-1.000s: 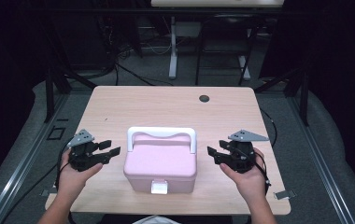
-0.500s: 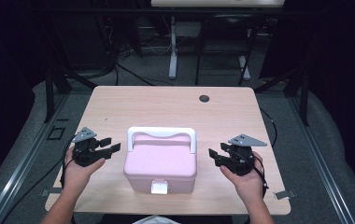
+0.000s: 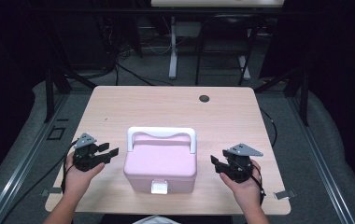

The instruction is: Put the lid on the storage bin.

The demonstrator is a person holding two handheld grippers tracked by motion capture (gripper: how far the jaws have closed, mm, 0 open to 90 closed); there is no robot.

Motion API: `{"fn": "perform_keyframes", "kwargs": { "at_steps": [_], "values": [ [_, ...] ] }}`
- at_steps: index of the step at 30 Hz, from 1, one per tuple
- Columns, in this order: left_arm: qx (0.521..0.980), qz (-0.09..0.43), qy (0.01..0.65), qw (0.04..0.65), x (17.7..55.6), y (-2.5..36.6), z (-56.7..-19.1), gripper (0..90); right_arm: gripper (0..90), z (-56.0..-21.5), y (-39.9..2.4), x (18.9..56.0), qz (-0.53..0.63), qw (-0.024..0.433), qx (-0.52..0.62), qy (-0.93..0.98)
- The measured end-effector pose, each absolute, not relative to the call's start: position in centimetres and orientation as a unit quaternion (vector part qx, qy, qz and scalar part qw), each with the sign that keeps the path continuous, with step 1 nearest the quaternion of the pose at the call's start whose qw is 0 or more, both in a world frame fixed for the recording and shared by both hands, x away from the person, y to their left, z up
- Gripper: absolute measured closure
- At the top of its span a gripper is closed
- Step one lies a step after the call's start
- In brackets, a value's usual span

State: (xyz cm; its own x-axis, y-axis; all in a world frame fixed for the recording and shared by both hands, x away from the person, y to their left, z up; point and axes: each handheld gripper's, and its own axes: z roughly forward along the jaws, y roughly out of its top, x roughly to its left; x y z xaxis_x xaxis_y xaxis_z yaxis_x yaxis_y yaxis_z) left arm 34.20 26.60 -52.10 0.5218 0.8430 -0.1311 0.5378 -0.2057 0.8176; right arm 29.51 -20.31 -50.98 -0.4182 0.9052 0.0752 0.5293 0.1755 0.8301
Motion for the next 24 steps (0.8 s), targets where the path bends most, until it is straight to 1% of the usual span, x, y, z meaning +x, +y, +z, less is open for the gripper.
{"fn": "perform_keyframes", "kwargs": {
  "at_steps": [8, 18, 24],
  "values": [
    [0.758, 0.18, 0.458, 0.428, 34.1, 26.3, -53.3, 47.7, 46.4, -52.6, -20.3, 29.6, 0.408, 0.23, 0.489, 0.736],
    [0.763, 0.166, 0.459, 0.423, 34.1, 26.0, -54.0, 47.6, 46.4, -53.5, -20.3, 30.0, 0.411, 0.219, 0.497, 0.732],
    [0.771, 0.175, 0.448, 0.417, 34.2, 25.8, -54.1, 47.6, 45.9, -53.8, -19.6, 30.1, 0.399, 0.219, 0.482, 0.748]
  ]
}}
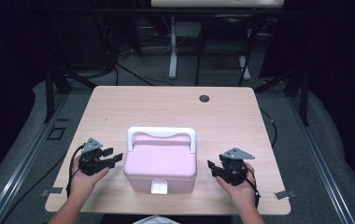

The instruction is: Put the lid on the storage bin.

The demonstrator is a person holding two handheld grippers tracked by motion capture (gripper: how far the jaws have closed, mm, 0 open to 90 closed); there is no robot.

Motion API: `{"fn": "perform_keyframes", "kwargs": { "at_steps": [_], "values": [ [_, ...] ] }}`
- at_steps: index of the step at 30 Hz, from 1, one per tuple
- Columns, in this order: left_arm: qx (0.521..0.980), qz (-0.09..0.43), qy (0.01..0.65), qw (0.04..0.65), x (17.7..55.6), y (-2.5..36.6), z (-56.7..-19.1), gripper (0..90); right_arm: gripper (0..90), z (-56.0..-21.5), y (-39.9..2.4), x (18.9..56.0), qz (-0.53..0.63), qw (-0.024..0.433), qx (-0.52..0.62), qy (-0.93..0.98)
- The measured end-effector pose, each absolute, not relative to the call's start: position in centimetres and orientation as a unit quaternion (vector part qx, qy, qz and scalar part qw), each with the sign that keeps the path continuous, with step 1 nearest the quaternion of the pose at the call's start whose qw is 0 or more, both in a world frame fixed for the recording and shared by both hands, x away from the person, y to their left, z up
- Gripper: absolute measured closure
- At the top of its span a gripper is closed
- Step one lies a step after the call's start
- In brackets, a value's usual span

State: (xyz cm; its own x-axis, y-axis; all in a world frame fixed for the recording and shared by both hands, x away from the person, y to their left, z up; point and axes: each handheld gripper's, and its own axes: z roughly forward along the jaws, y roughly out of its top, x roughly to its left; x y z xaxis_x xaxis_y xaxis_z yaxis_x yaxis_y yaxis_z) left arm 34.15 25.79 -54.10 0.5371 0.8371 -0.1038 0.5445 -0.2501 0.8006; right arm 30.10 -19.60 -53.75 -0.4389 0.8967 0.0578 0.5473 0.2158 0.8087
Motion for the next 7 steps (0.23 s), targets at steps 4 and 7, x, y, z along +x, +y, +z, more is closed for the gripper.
{"fn": "perform_keyframes", "kwargs": {
  "at_steps": [4, 7],
  "values": [
    [0.774, 0.174, 0.441, 0.419, 34.2, 25.71, -54.12, 47.6, 43.6, -53.81, -19.64, 30.19, 0.398, 0.234, 0.478, 0.748],
    [0.78, 0.166, 0.429, 0.423, 34.34, 25.58, -54.3, 47.4, 41.4, -53.84, -19.91, 30.34, 0.397, 0.246, 0.479, 0.743]
  ]
}}
